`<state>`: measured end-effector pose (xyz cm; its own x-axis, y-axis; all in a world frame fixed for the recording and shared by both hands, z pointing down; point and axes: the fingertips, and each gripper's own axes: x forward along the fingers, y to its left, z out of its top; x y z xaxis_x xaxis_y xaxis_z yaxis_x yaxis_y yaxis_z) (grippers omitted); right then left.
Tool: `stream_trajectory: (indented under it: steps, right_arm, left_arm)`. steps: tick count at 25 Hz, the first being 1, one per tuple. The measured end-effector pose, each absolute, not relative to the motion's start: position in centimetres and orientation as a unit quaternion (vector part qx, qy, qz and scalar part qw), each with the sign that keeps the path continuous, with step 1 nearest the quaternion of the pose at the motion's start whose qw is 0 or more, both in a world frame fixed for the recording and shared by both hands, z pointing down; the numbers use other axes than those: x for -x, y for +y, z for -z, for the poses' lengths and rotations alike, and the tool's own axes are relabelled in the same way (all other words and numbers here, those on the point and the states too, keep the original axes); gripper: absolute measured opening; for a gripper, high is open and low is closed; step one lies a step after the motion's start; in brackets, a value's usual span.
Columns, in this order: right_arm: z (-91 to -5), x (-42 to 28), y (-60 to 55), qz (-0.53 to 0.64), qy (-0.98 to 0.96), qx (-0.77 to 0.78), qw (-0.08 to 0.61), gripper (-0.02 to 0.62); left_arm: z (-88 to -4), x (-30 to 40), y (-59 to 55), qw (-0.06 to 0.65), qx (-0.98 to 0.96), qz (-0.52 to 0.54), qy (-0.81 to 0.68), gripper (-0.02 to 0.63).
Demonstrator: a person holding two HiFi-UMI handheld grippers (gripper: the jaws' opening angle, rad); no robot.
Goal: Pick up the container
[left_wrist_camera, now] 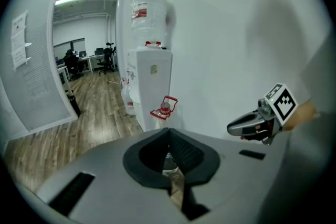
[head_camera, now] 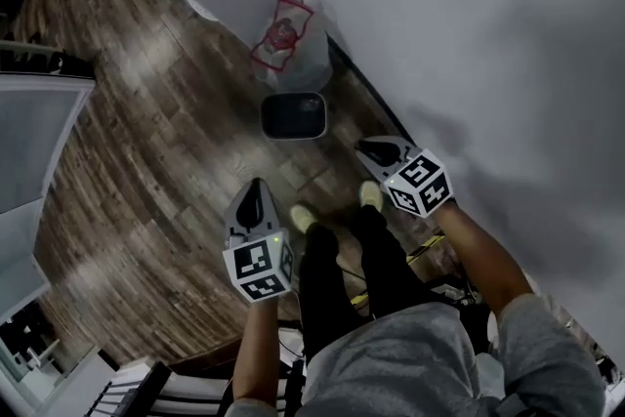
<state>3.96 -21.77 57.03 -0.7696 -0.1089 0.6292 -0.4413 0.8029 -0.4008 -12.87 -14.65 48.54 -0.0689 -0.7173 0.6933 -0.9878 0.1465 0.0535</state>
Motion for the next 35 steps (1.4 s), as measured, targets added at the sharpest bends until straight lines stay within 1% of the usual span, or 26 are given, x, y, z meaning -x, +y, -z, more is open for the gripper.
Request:
stream_trajectory:
  steps: [1,2,4,7,10,13,17,23,26,28,31,35]
  right_arm:
    - [-59.2,-4.1,-21.3,-0.288,-0.894,-0.155,0.305,0.060]
    - [-61.4,-4.3,-20.7,-0.303,-0.888,-0.156,0.309,0.105]
    - [-65.5,-4.7,-19.7,-0.331,-0.874,-0.168,0.312,0.124]
    - [-71.0,-4.8,-20.1,-0.362,-0.860,-0.200,0.299,0.130]
    - [-76.4,-4.0,-19.2,-0.377,-0.857,-0.200,0.290,0.132]
    - [-84.1,-3.2,-18.9,-0.382,-0.856,-0.187,0.296,0.133]
    - [-94.8,-3.2,-19.7,-0.393,-0.854,-0.190,0.283,0.133]
    - [-108.6,-2.0,-22.1,-0.427,-0.846,-0.188,0.260,0.141]
    - [-114.2,-1.3,-22.6,-0.458,-0.835,-0.178,0.248,0.147]
    - [-116.9,-0.4,-22.9,-0.485,-0.827,-0.166,0.229,0.152]
    - [-119.4,1.0,-23.1,-0.521,-0.816,-0.151,0.198,0.166]
    - [-120.7,2.8,-22.7,-0.557,-0.803,-0.127,0.171,0.173]
  left_arm:
    - [-50.5,12.8,-14.2,0.303,-0.611,-0.225,-0.696,0.014]
    - [-52.5,12.7,-13.6,0.307,-0.608,-0.224,-0.697,0.014]
    - [-56.7,13.0,-12.5,0.313,-0.603,-0.229,-0.697,0.014]
    - [-62.9,14.1,-12.6,0.306,-0.602,-0.235,-0.699,0.014]
    - [-69.0,15.0,-11.7,0.310,-0.600,-0.233,-0.700,0.014]
    - [-76.0,16.1,-11.7,0.306,-0.598,-0.236,-0.702,0.014]
    - [-85.2,17.1,-12.4,0.290,-0.602,-0.234,-0.706,0.014]
    - [-95.3,20.5,-16.4,0.280,-0.605,-0.197,-0.719,0.014]
    - [-99.0,21.3,-17.4,0.261,-0.599,-0.214,-0.726,0.014]
    - [-100.5,21.7,-17.9,0.266,-0.599,-0.209,-0.726,0.014]
    - [-100.9,22.6,-18.3,0.278,-0.591,-0.181,-0.735,0.014]
    - [-100.5,22.9,-18.5,0.266,-0.590,-0.183,-0.740,0.014]
